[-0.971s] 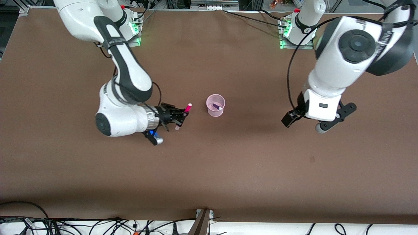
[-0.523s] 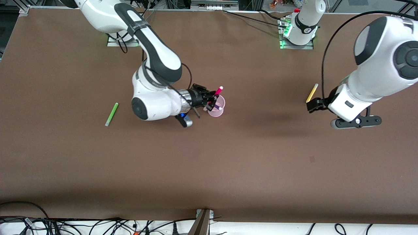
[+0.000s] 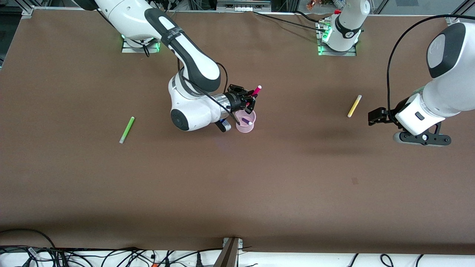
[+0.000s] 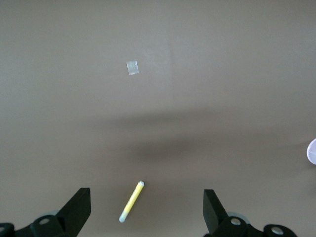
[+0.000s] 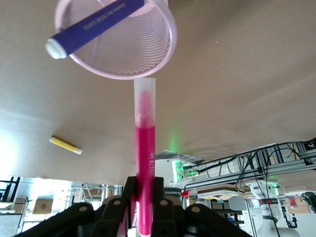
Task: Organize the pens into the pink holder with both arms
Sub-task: 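Lower the pink marker into the holder with the right gripper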
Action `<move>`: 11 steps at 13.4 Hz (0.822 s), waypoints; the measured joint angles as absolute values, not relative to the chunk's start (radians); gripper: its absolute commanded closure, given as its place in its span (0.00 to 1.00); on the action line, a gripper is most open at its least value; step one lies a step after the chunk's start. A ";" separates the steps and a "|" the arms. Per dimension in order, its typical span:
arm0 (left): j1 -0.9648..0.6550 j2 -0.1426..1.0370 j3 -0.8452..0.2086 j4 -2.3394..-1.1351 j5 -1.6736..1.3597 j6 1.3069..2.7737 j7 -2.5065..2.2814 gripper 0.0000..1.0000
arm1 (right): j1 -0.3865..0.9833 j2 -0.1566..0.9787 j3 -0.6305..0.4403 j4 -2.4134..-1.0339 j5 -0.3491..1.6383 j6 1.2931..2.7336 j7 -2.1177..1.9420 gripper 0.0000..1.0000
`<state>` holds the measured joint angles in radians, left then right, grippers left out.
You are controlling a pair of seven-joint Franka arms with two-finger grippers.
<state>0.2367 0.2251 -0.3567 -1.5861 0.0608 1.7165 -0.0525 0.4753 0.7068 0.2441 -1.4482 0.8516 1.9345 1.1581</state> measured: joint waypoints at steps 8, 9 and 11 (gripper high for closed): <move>0.229 0.174 -0.372 -1.590 0.051 1.706 -0.051 0.00 | 0.483 0.751 0.235 -1.454 0.851 1.998 1.045 1.00; 0.226 0.174 -0.375 -1.573 0.049 1.690 -0.051 0.00 | 0.485 0.759 0.235 -1.454 0.851 2.007 1.038 1.00; 0.223 0.172 -0.392 -1.522 0.049 1.652 -0.051 0.00 | 0.487 0.770 0.236 -1.454 0.851 2.018 1.032 1.00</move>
<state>0.2228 0.1725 -0.3920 -1.5222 0.0487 1.6521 -0.0507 0.4873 0.7696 0.2357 -1.4543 0.8515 2.0175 1.0323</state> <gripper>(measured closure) 0.000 0.833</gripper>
